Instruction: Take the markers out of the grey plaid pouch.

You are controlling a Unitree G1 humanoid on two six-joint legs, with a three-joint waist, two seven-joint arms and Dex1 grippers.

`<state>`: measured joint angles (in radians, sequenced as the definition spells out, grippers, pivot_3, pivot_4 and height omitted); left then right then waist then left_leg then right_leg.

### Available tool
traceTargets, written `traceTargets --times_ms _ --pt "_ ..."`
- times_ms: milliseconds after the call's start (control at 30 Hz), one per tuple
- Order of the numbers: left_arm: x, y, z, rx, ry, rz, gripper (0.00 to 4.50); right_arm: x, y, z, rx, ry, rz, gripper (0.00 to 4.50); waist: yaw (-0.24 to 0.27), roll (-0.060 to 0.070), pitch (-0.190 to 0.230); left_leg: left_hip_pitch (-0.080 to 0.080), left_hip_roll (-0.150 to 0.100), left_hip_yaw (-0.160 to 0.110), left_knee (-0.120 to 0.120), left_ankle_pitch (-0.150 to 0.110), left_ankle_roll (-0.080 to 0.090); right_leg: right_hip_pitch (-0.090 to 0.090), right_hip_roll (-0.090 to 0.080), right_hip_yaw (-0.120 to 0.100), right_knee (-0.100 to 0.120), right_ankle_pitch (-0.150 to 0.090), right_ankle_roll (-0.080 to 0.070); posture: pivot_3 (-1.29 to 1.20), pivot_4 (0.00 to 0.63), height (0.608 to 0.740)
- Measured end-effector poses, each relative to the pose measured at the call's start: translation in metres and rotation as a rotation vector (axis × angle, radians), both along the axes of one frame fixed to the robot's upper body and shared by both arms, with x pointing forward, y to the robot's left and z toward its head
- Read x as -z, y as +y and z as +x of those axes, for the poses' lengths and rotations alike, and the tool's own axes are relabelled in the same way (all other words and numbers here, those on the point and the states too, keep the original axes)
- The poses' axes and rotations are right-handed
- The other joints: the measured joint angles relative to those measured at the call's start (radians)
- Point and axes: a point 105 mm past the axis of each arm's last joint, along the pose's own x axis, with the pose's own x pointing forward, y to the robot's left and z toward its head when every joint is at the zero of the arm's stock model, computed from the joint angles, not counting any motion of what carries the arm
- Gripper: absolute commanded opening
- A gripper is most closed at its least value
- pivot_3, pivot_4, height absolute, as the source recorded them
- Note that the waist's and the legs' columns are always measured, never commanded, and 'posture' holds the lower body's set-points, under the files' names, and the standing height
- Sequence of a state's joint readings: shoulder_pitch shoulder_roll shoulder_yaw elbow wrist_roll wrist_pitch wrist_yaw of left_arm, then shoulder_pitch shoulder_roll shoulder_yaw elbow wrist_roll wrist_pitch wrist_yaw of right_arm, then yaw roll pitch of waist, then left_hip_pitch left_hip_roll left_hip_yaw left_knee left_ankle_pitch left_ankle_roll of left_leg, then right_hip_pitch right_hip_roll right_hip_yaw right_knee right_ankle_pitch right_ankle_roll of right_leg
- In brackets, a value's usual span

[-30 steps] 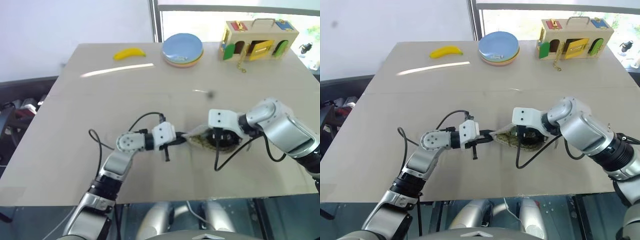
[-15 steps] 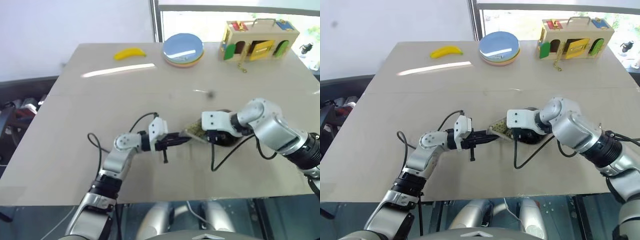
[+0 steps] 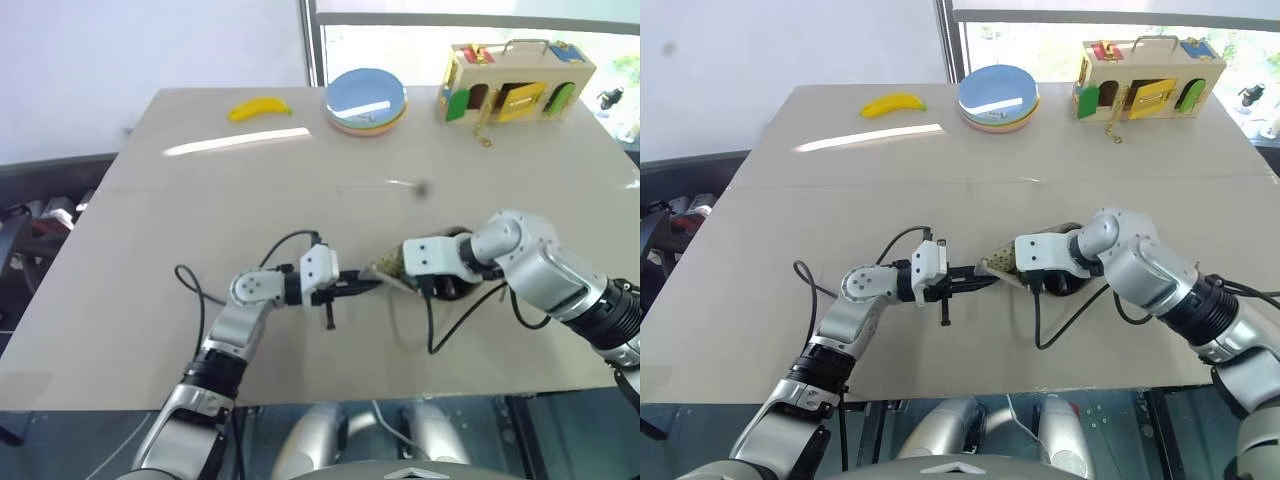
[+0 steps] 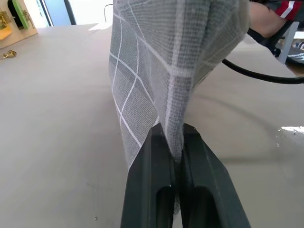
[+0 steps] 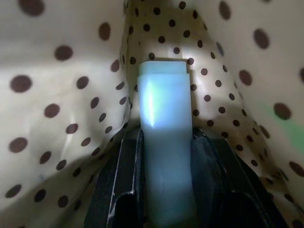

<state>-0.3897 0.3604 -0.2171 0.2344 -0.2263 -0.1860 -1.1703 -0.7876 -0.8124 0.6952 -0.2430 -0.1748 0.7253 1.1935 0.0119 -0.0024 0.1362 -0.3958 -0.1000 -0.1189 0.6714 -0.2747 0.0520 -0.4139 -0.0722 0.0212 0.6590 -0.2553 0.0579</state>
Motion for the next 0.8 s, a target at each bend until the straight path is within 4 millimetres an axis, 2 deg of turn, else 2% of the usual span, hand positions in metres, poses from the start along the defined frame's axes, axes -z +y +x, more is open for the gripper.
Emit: traceTargets --times_ms 233,333,467,567,667,800 --pt "-0.003 0.001 0.009 -0.058 -0.098 0.037 0.00 -0.031 0.009 -0.007 0.019 -0.056 0.103 0.85 0.000 0.000 0.000 -0.002 0.000 0.000 0.000 0.000 0.000 -0.001 0.000 0.000 0.000 0.000 0.000 0.00 0.150 0.740" --pt "-0.005 0.003 0.013 -0.089 -0.123 0.046 0.00 -0.045 0.013 -0.006 0.088 -0.049 0.235 0.85 0.000 0.000 0.000 -0.002 0.000 0.000 -0.001 0.000 0.000 -0.001 0.000 0.000 0.000 0.000 0.000 0.00 0.150 0.740" --pt "-0.006 0.012 0.018 -0.122 -0.124 0.063 0.00 -0.058 0.002 -0.005 0.166 -0.049 0.329 0.85 0.001 0.000 0.000 -0.002 0.000 0.000 -0.001 0.000 0.000 -0.001 0.000 0.000 -0.001 0.000 0.000 0.00 0.150 0.740" --pt "-0.005 0.015 0.019 -0.134 -0.111 0.073 0.00 -0.061 -0.010 -0.014 0.191 -0.006 0.365 0.85 0.001 0.000 0.000 -0.002 0.000 0.000 -0.001 0.000 0.000 -0.001 0.000 0.000 -0.001 0.000 0.000 0.00 0.150 0.740" --pt "-0.005 0.016 0.021 -0.143 -0.113 0.075 0.00 -0.063 -0.011 -0.019 0.181 0.031 0.396 0.85 -0.003 0.000 0.000 -0.002 0.000 0.000 -0.001 0.000 0.000 -0.001 0.000 0.001 0.000 0.000 0.000 0.00 0.150 0.740" --pt "-0.004 0.017 0.024 -0.154 -0.107 0.079 0.00 -0.075 -0.002 -0.036 0.062 0.064 0.454 0.85 -0.001 0.000 0.000 -0.002 0.000 0.000 -0.001 0.000 0.000 -0.001 0.000 0.000 -0.001 0.000 0.000 0.00 0.150 0.740"
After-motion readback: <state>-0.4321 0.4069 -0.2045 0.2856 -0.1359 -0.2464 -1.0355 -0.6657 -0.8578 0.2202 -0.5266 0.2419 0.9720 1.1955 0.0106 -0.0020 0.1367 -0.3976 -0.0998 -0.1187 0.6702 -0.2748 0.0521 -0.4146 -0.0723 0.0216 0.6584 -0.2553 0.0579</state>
